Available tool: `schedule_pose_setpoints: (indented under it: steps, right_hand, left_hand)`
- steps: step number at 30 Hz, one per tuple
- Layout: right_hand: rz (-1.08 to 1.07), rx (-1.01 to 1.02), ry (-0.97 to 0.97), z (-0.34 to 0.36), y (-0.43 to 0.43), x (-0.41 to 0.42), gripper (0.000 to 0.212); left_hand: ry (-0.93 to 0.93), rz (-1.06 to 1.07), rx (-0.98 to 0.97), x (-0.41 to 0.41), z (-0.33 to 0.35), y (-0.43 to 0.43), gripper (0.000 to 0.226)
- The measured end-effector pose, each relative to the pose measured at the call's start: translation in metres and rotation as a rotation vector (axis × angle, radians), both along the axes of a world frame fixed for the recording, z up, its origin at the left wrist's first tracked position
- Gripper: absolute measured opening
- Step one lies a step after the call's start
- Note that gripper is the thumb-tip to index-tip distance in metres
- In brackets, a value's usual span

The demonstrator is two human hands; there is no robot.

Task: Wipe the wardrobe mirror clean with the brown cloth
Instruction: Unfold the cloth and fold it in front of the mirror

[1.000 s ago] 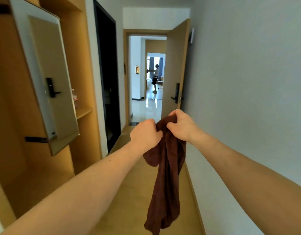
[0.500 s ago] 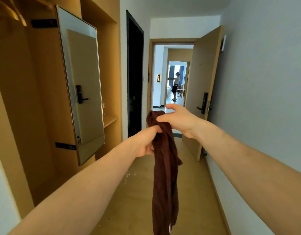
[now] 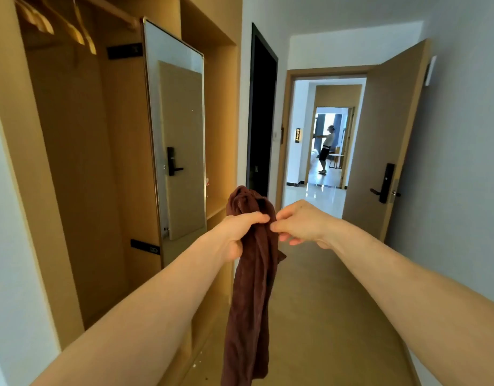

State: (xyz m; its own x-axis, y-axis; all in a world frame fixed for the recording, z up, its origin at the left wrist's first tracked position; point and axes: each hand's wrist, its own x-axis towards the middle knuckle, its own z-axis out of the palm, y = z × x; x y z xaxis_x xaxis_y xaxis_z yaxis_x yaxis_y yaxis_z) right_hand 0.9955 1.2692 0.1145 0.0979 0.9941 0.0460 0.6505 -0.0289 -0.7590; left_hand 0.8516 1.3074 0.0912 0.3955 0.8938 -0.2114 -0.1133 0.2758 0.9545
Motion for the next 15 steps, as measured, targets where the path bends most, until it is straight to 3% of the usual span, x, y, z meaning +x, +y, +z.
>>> schedule_pose_setpoints:
  steps: [3,6,8,11,12,15]
  right_hand:
    - [0.000,0.065,0.184,0.002,0.024,0.001,0.006]
    - [-0.051,0.159,0.287,0.006,0.051,0.007,0.016]
    - [-0.092,0.234,0.321,0.012,0.071,0.018,0.016]
    - [-0.117,0.365,0.245,0.027,0.100,0.046,0.016]
    - [-0.104,0.407,0.190,0.032,0.110,0.057,0.017]
    - [-0.048,0.432,0.047,0.041,0.136,0.086,0.019]
  left_hand:
    - [0.053,0.067,0.026,-0.008,0.000,0.023,0.034]
    - [0.268,0.136,0.110,-0.008,0.003,0.045,0.047]
    - [0.475,0.182,0.174,-0.004,0.006,0.056,0.054]
    - [0.667,0.279,0.268,0.003,0.008,0.079,0.043]
    - [0.669,0.344,0.284,0.005,0.010,0.088,0.039]
    - [0.450,0.565,0.204,0.016,0.020,0.109,0.033]
